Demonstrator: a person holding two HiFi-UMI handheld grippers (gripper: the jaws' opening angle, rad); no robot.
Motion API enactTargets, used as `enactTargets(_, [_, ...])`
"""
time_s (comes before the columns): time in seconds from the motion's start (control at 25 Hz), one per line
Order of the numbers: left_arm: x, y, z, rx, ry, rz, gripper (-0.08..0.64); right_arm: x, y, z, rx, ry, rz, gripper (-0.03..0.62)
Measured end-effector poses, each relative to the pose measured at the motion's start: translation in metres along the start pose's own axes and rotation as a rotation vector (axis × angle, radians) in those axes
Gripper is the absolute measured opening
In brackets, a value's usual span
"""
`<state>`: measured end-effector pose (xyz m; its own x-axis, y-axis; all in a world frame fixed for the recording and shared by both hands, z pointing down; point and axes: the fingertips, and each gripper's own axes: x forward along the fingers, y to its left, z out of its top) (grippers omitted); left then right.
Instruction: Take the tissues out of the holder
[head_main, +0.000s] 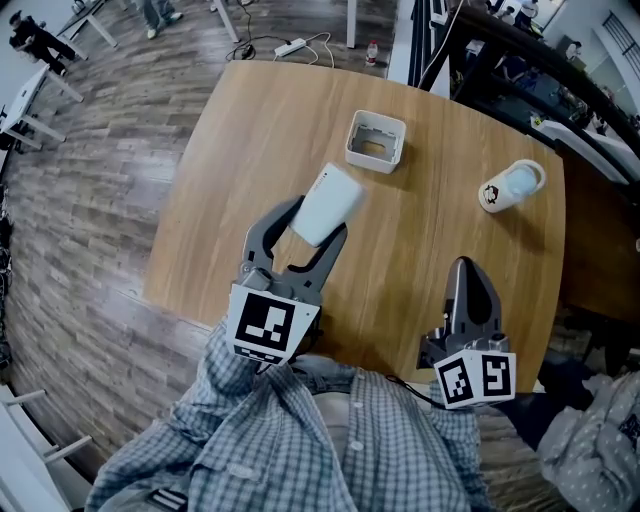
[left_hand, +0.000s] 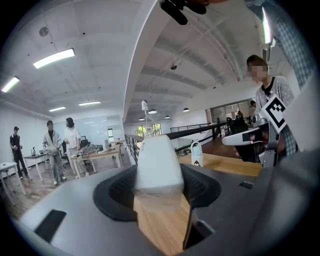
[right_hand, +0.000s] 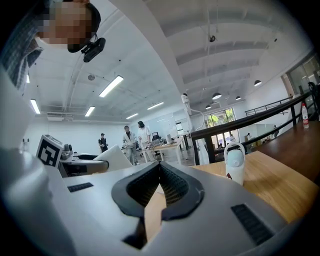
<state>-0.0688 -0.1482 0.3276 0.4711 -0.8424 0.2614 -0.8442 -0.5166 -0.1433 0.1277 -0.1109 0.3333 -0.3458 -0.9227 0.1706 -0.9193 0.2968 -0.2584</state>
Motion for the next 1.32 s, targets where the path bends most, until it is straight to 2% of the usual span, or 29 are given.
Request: enactTargets(1.32, [-0.0008,-0.0022,-0.0002,-0.037,0.005,-0.021,0.256,0.001,0.0096,-0.0002,-0.025,0.013,0.03,0.011])
